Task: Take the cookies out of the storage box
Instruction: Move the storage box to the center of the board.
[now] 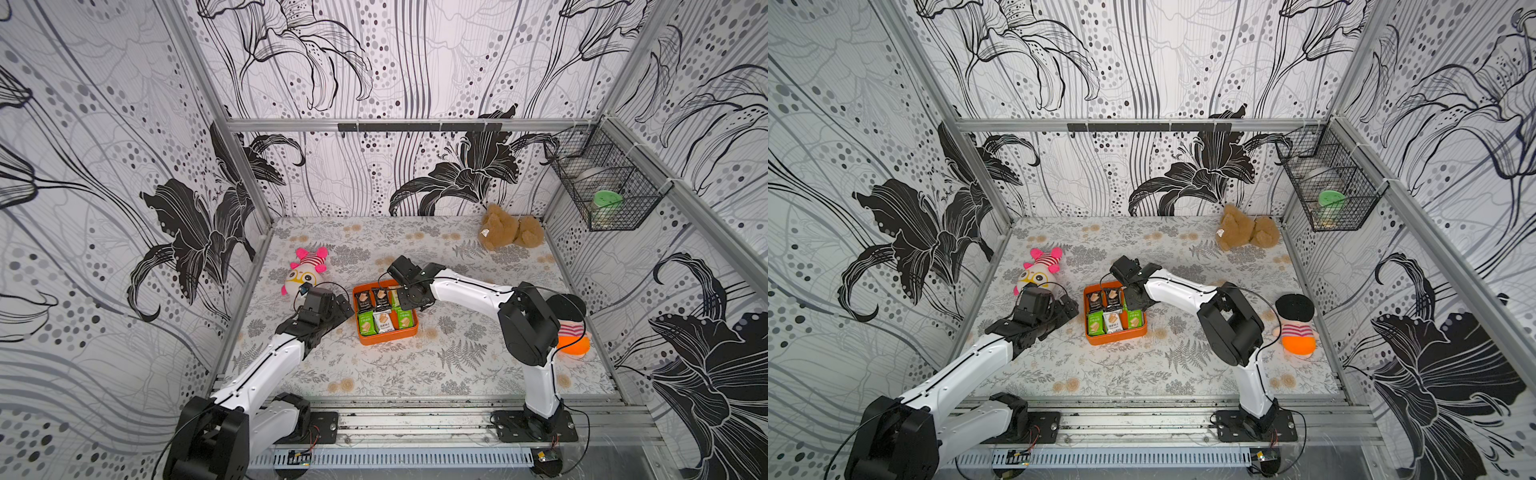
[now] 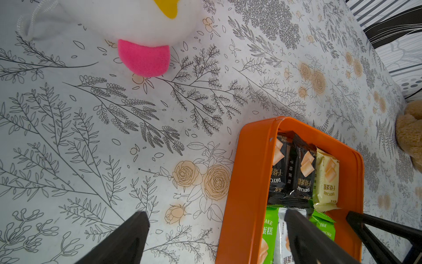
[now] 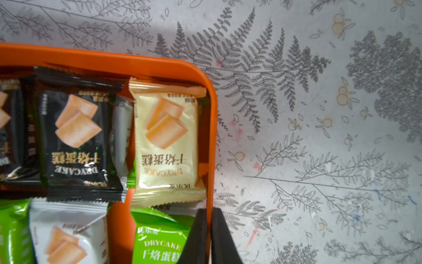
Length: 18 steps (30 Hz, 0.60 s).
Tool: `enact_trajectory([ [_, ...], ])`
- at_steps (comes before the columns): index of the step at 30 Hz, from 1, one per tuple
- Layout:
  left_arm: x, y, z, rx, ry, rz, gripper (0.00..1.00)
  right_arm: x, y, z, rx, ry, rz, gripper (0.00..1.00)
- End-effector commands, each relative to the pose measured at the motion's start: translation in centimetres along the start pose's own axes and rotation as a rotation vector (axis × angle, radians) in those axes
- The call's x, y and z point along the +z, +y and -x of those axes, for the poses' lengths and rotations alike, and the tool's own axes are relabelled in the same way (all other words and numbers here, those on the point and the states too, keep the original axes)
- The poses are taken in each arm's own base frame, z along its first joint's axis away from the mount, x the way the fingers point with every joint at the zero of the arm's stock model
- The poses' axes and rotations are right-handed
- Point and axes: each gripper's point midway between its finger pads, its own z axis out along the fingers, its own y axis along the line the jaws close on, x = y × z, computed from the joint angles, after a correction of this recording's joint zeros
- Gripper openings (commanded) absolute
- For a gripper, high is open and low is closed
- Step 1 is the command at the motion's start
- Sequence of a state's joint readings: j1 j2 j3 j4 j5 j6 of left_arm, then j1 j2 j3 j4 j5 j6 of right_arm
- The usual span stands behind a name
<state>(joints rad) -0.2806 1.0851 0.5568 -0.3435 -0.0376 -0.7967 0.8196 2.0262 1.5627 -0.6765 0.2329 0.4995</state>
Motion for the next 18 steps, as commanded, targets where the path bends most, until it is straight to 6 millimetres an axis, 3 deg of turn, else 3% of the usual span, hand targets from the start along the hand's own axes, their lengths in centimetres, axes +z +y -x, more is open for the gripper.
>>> enact_trajectory([
  [1,-0.6,-1.0,1.0,-0.003,-0.037,-0.031,0.97,0.2,-0.8,-1.3,-0.032,0.034,-0.031,0.07],
  [6,-0.4,-1.0,0.9,-0.021,-0.035,-0.041,0.97,-1.1,-1.6,-2.7,-0.046,0.043,-0.017,0.07],
  [12,0.0,-1.7,0.5,-0.033,-0.01,-0.061,0.97,-2.7,-3.3,-5.8,-0.064,0.078,-0.013,0.09],
  [18,0.2,-3.8,-0.2,-0.043,0.024,-0.113,0.97,-3.8,-4.1,-7.1,-0.042,0.069,0.005,0.16],
])
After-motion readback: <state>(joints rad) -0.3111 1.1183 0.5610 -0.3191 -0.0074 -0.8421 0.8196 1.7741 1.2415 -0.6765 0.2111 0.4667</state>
